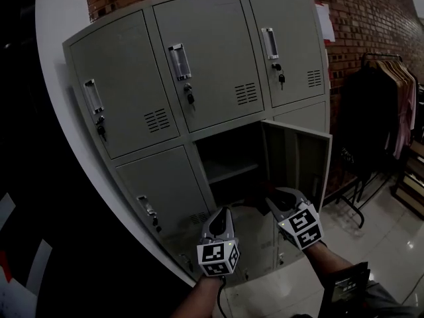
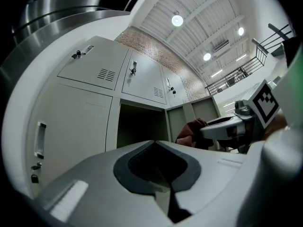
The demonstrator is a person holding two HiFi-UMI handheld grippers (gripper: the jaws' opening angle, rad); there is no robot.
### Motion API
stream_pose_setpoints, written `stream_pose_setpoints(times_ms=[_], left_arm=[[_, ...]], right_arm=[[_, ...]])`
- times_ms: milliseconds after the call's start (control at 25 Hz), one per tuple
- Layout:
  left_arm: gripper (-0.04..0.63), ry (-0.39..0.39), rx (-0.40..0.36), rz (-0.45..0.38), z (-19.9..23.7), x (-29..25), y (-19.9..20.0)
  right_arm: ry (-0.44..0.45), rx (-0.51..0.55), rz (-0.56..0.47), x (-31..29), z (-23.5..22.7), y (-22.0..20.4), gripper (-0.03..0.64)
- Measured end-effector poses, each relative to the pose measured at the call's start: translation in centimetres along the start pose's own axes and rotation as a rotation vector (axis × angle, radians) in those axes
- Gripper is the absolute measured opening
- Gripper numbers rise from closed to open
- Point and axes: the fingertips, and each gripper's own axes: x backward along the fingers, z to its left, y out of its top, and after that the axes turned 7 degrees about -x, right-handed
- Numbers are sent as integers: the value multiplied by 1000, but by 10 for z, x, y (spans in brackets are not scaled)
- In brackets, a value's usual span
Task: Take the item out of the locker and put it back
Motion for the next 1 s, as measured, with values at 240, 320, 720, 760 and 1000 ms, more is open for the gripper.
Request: stream_pose_setpoints(times_ms=[240, 320, 720, 760, 1000], left_arm=[[-3, 27, -10, 1, -28, 11, 12], [-3, 42, -7, 3, -41, 13, 16], [-3, 114, -16, 28, -114, 42, 31], [-3, 121, -18, 32, -119, 46, 31], [-3, 139, -27, 47, -137, 70, 37]], right_arm=[[19, -17, -14, 40, -9, -3, 92], [30, -20, -11, 54, -16, -6, 92], [95, -45, -1, 127, -44, -24, 92], [102, -47, -2, 133, -45, -25, 92], [124, -62, 5, 163, -36, -29, 92]])
